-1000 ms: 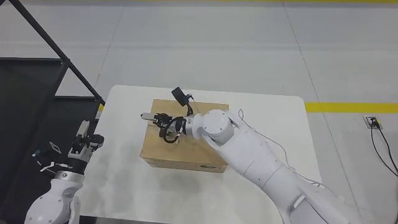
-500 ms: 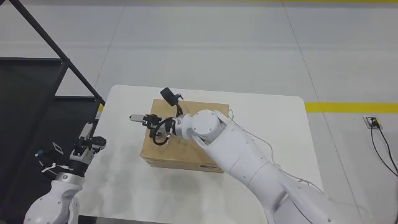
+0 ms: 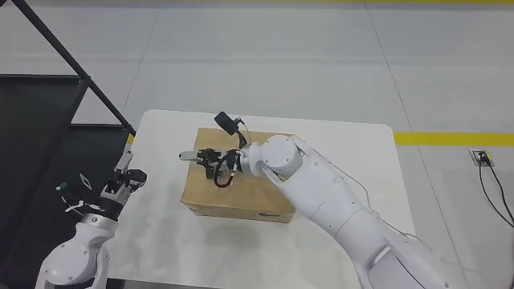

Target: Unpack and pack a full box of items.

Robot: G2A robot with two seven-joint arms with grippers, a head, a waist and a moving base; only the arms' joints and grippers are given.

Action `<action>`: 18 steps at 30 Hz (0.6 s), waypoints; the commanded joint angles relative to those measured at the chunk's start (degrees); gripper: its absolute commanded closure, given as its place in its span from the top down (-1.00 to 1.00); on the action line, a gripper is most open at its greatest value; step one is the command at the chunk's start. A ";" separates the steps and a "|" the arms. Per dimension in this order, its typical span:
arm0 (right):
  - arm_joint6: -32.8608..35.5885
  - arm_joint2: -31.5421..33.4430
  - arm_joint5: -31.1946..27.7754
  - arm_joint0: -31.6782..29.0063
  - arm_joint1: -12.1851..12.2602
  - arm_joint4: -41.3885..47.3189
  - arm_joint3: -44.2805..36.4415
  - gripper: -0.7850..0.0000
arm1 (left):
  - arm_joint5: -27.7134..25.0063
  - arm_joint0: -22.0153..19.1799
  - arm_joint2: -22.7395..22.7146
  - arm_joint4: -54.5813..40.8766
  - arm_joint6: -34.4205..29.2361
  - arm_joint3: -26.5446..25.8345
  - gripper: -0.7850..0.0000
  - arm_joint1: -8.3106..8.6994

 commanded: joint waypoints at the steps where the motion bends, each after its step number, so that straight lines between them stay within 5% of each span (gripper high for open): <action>1: -0.70 1.90 1.12 -1.68 1.66 -2.03 -3.27 1.00 | 0.38 -0.50 0.81 0.53 0.10 -0.03 1.00 0.04; 11: 0.11 18.09 10.77 -17.78 11.55 -14.37 -30.12 1.00 | 1.77 -3.25 4.17 2.65 0.60 0.31 1.00 0.21; 18: 2.00 29.82 16.17 -27.60 15.62 -18.69 -40.70 1.00 | 2.55 -4.80 5.76 3.31 0.94 1.00 1.00 0.34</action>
